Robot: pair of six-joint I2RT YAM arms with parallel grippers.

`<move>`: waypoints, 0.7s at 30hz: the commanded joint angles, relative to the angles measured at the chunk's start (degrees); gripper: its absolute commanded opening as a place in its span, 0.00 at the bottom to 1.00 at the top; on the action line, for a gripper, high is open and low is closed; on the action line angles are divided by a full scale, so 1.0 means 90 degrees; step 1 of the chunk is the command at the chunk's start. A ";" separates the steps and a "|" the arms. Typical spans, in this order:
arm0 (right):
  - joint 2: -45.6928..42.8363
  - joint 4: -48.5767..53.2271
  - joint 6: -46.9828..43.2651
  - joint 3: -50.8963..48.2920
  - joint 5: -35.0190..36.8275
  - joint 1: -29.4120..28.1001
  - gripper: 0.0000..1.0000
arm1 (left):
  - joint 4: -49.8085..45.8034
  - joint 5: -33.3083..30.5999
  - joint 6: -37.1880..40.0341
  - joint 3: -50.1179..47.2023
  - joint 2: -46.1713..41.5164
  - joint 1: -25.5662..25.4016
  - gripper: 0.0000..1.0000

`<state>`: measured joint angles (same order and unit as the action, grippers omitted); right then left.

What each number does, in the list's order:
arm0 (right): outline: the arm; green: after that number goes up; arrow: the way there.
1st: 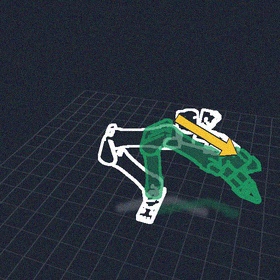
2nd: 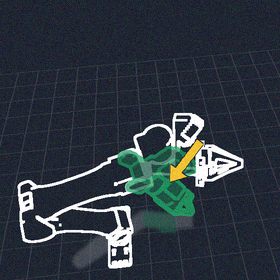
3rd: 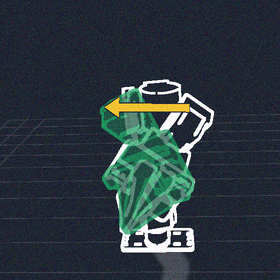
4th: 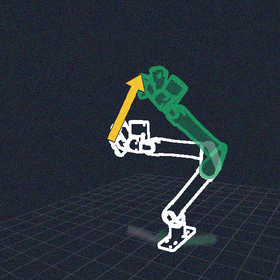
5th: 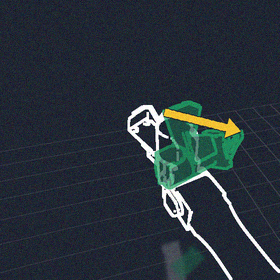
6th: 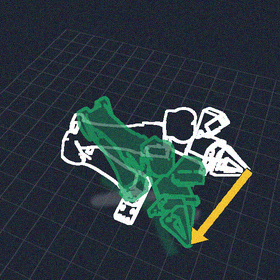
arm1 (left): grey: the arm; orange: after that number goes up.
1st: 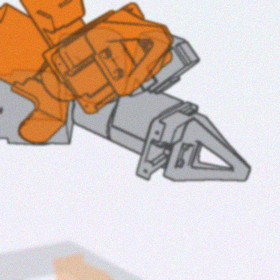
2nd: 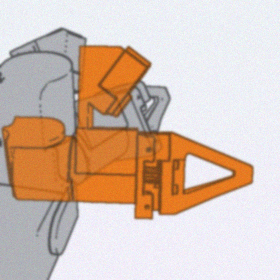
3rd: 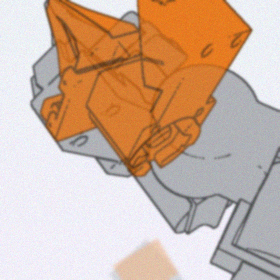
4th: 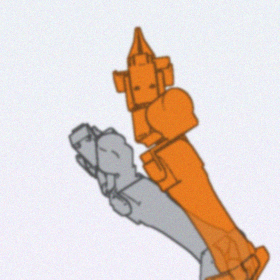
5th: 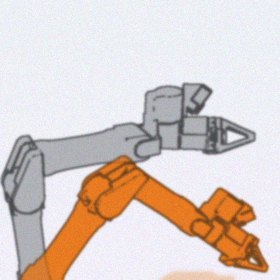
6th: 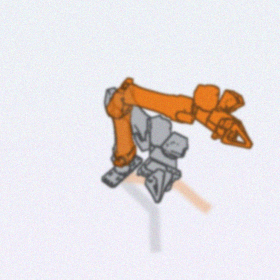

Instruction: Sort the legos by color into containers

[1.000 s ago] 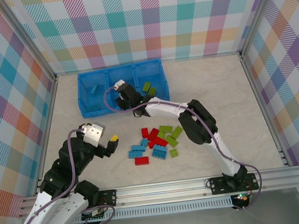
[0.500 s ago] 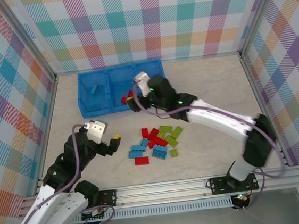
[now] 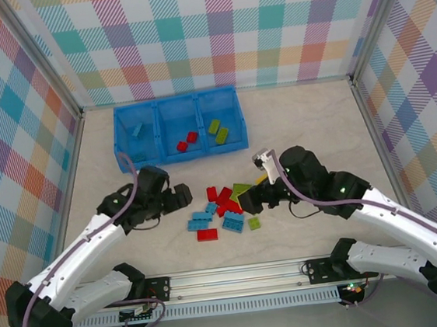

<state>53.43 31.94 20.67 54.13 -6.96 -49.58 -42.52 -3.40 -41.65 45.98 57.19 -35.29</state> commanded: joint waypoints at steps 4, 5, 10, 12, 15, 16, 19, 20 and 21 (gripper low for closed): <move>0.0269 0.0292 0.0280 -0.0027 -0.0386 -0.0028 0.92 | 0.0079 -0.0148 -0.1823 -0.0545 0.0392 -0.0907 0.93; 0.0338 0.0255 0.0281 -0.0028 -0.0407 -0.0029 0.92 | 0.0180 -0.0204 -0.1795 -0.0583 0.0488 -0.1113 0.93; 0.0546 -0.0023 0.0299 -0.0109 -0.0551 -0.0027 0.93 | 0.0760 -0.0215 -0.1134 -0.0547 0.1445 -0.1774 1.00; 0.0595 -0.0075 0.0312 -0.0116 -0.0603 -0.0030 0.93 | 0.0605 -0.0563 -0.0826 -0.0321 0.1898 -0.1905 1.00; 0.0598 -0.0058 0.0350 -0.0101 -0.0606 -0.0028 0.94 | 0.0610 -0.0716 -0.0595 -0.0155 0.2310 -0.1929 1.00; 0.0585 -0.0051 0.0360 -0.0110 -0.0595 -0.0028 0.94 | 0.0642 -0.0716 -0.0550 -0.0140 0.2406 -0.1929 1.00; 0.0529 -0.0034 0.0404 -0.0153 -0.0561 -0.0030 0.94 | 0.0791 -0.0759 -0.0432 -0.0106 0.2723 -0.1929 1.00; 0.0509 -0.0019 0.0426 -0.0159 -0.0550 -0.0028 0.94 | 0.0798 -0.0772 -0.0371 -0.0057 0.2822 -0.1929 1.00; 0.0494 -0.0002 0.0445 -0.0170 -0.0540 -0.0028 0.95 | 0.0826 -0.0759 -0.0304 -0.0015 0.2921 -0.1929 0.99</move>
<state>58.83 32.40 23.57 53.34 -11.18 -49.58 -35.86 -8.36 -47.11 43.70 81.60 -52.01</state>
